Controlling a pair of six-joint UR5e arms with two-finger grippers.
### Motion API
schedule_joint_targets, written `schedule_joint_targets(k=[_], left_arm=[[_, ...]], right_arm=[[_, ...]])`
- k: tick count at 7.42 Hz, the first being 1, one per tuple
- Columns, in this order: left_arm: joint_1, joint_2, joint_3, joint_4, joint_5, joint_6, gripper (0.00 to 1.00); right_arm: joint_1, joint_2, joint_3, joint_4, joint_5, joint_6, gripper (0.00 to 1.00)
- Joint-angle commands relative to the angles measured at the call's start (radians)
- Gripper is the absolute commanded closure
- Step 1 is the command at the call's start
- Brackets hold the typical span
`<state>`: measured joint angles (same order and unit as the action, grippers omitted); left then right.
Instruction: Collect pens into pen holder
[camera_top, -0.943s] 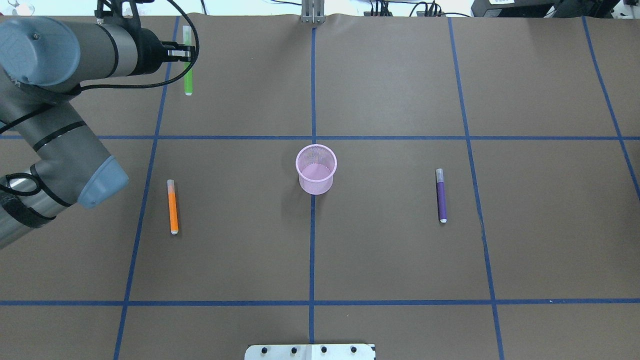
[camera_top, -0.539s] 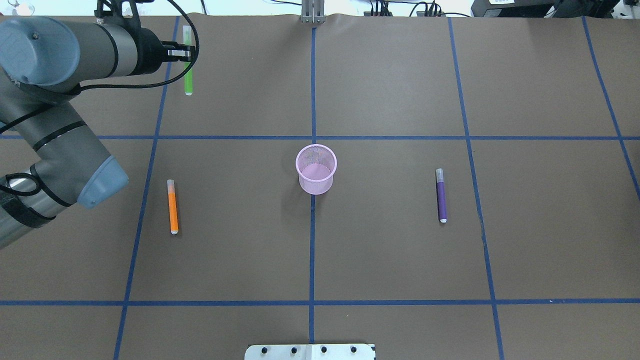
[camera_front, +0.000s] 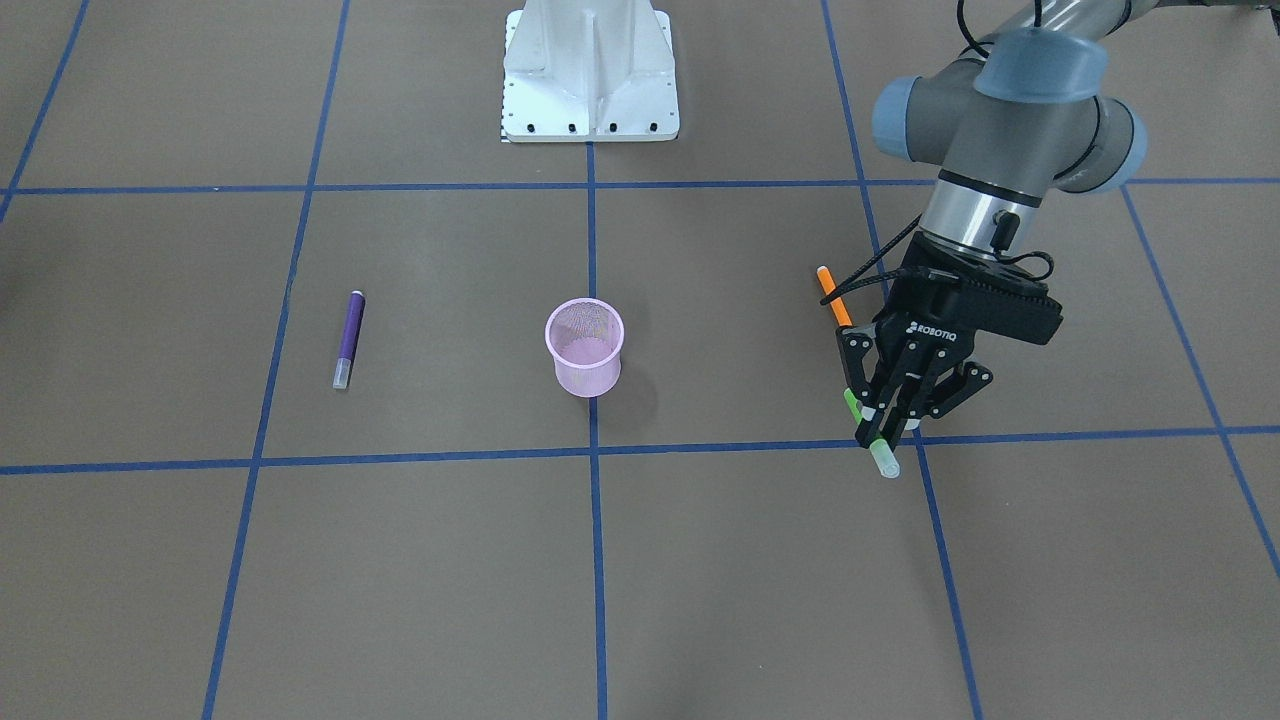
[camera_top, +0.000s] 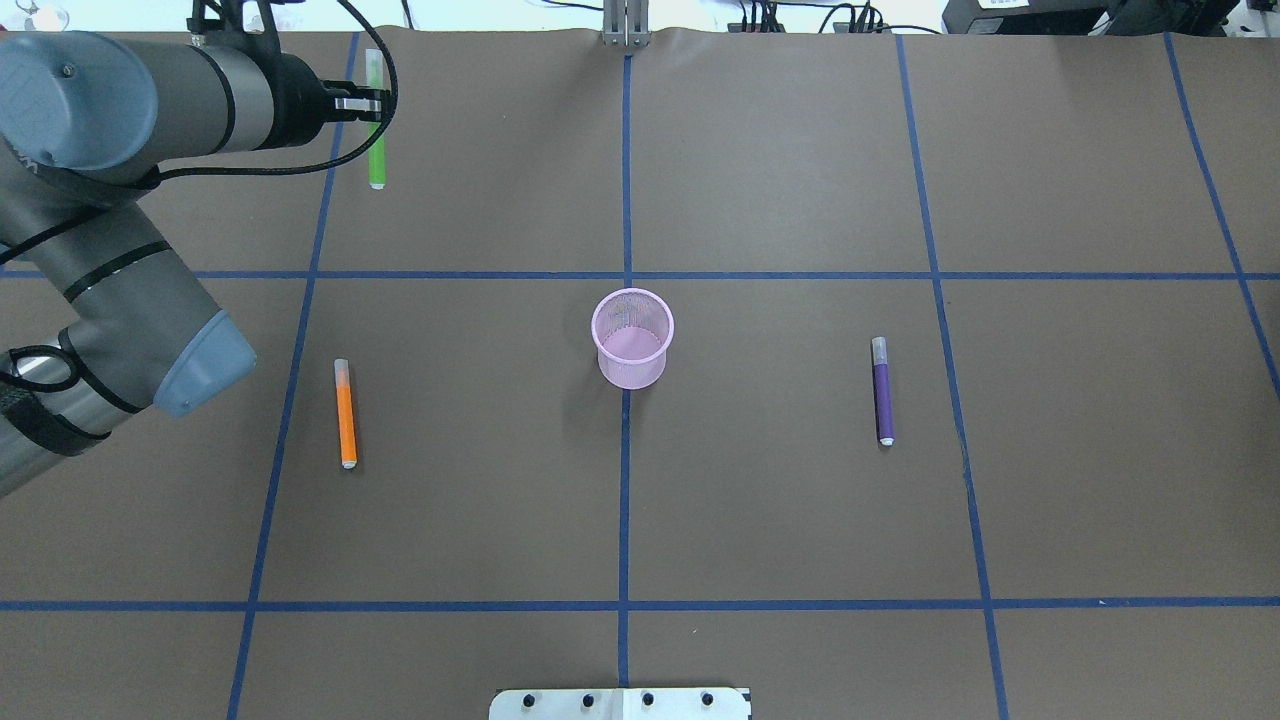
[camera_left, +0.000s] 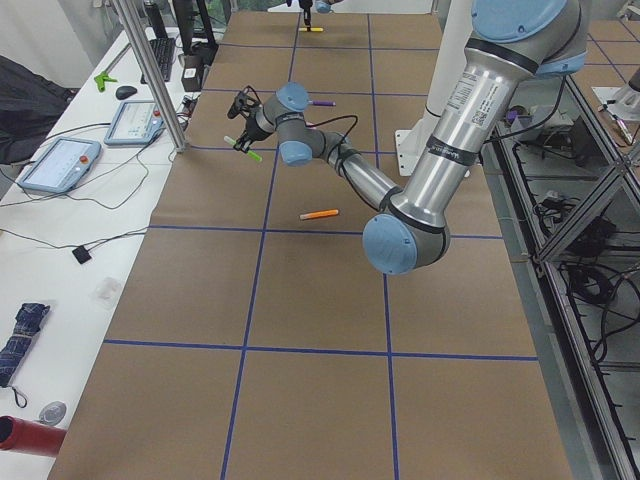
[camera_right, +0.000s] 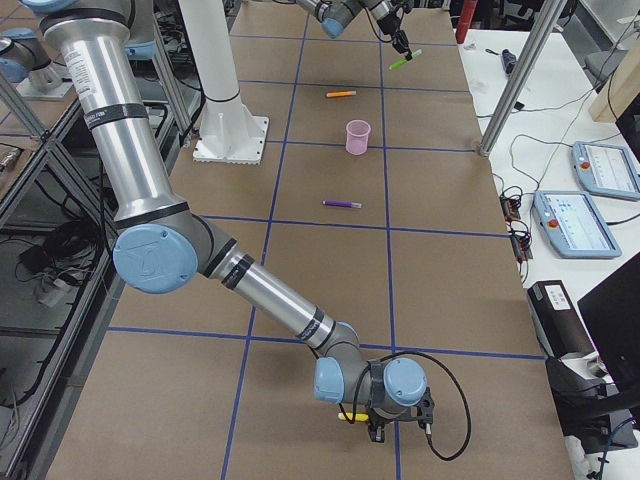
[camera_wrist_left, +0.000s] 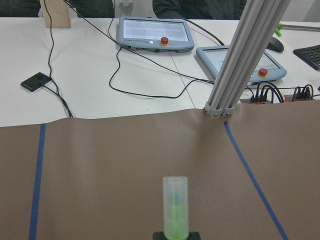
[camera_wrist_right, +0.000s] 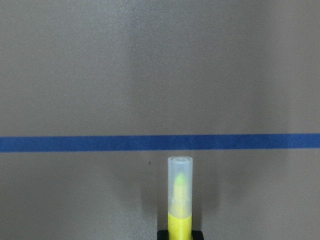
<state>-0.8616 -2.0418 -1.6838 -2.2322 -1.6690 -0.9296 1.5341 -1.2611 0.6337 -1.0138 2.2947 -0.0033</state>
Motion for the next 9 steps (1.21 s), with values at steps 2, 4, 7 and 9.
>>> schedule_joint_targets(k=[2, 4, 7, 9], left_arm=[[0.001, -0.012, -0.023, -0.003, 0.002, 0.0, 1.0], [0.047, -0.028, -0.066, -0.056, 0.082, -0.014, 1.0], [0.264, -0.035, -0.079, -0.084, 0.392, -0.017, 1.0], [0.367, -0.046, -0.083, -0.145, 0.513, -0.092, 1.0]], right_arm=[[0.003, 0.028, 0.029, -0.002, 0.02, 0.017, 1.0], [0.008, 0.019, 0.238, -0.088, 0.02, 0.127, 1.0], [0.012, 0.031, 0.421, -0.12, 0.019, 0.213, 1.0], [0.014, 0.034, 0.547, -0.124, 0.069, 0.366, 1.0]])
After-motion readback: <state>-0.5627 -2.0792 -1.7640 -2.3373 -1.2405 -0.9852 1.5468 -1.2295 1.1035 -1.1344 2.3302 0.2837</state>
